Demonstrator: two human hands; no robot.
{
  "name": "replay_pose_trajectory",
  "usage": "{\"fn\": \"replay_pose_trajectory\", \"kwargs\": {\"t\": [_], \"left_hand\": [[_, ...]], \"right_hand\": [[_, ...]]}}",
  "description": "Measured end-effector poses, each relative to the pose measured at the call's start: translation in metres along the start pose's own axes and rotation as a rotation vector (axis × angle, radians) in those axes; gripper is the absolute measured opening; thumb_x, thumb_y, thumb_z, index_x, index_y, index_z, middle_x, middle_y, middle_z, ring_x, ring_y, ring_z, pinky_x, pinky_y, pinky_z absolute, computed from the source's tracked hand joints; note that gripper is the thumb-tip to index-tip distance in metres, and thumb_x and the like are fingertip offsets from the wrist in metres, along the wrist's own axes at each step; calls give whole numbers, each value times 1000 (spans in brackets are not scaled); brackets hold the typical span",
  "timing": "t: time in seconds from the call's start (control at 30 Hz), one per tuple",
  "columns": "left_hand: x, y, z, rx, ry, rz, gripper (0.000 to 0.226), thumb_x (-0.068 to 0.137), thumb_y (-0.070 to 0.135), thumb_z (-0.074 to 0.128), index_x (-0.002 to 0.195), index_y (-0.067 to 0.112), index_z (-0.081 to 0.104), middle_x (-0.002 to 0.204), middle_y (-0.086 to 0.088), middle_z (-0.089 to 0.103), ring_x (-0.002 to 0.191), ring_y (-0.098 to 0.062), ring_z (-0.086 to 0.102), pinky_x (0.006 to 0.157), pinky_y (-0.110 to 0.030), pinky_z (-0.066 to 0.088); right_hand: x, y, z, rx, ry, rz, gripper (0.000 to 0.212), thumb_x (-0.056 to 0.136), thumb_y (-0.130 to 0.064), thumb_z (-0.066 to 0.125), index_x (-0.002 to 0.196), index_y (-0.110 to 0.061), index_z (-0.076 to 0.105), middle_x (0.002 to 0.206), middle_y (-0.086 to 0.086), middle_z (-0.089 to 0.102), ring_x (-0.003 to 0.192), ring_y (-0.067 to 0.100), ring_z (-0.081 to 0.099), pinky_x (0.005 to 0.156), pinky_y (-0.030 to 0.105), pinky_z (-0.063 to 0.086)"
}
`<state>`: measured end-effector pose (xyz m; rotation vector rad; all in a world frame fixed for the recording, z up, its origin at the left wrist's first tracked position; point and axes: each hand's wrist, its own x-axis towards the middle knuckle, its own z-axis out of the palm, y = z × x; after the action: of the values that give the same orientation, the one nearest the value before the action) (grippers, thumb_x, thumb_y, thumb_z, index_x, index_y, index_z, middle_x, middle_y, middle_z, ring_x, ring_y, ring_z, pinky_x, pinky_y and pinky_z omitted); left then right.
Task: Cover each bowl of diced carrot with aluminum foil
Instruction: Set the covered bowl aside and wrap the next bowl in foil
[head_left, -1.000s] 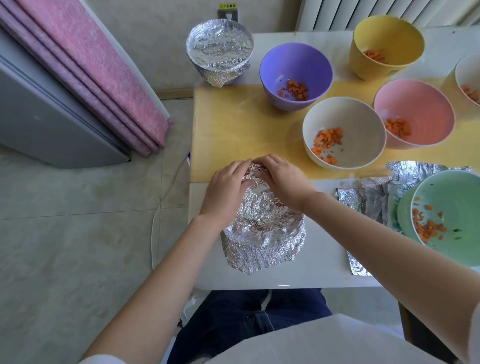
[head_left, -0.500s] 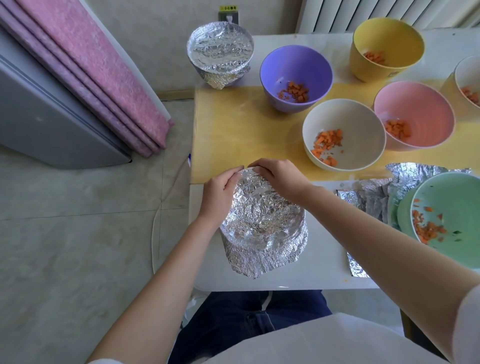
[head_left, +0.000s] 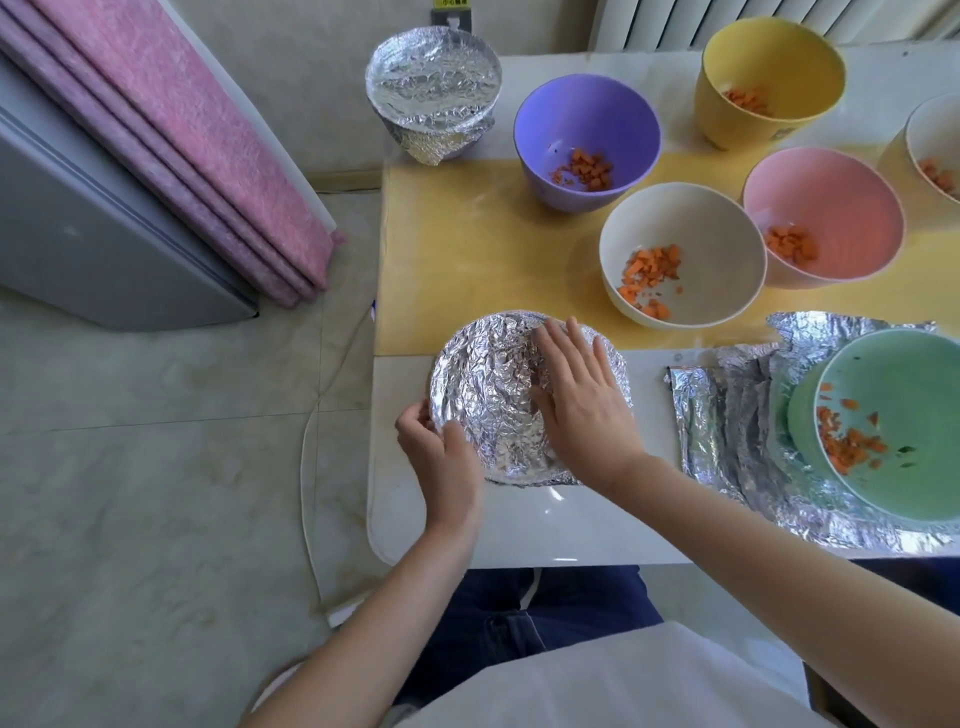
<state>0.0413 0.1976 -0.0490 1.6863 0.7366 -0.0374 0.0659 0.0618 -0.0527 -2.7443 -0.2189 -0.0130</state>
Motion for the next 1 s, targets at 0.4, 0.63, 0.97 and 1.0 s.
{"fn": "replay_pose_trajectory", "kwargs": {"t": [0.4, 0.63, 0.97, 1.0], "left_hand": [[42, 14, 6, 528, -173, 601, 40, 101, 13, 33, 140, 6, 36, 147, -7, 37, 135, -18, 33, 105, -13, 21], [45, 7, 5, 142, -98, 284, 34, 101, 15, 33, 124, 2, 55, 121, -19, 59, 113, -28, 53, 96, -31, 40], [42, 8, 7, -142, -149, 131, 34, 102, 15, 32, 124, 1, 54, 125, -2, 57, 112, -4, 53, 88, -1, 36], [42, 7, 7, -143, -152, 130, 35, 102, 15, 32, 125, 0, 54, 127, -3, 57, 115, -6, 52, 90, -2, 37]], "right_hand": [[-3, 10, 4, 443, 87, 244, 48, 99, -13, 38, 144, -2, 26, 149, 11, 33, 138, 22, 29, 109, 17, 18], [1, 9, 6, 857, 167, 523, 37, 102, -17, 33, 137, -13, 43, 134, 0, 51, 126, 11, 43, 101, 15, 29], [2, 13, 10, 1039, 178, 521, 32, 102, -13, 33, 128, -11, 51, 120, -5, 56, 109, -1, 49, 92, 4, 35], [2, 14, 11, 1033, 180, 521, 32, 102, -13, 33, 129, -10, 51, 121, -4, 56, 111, 1, 49, 92, 4, 35]]}}
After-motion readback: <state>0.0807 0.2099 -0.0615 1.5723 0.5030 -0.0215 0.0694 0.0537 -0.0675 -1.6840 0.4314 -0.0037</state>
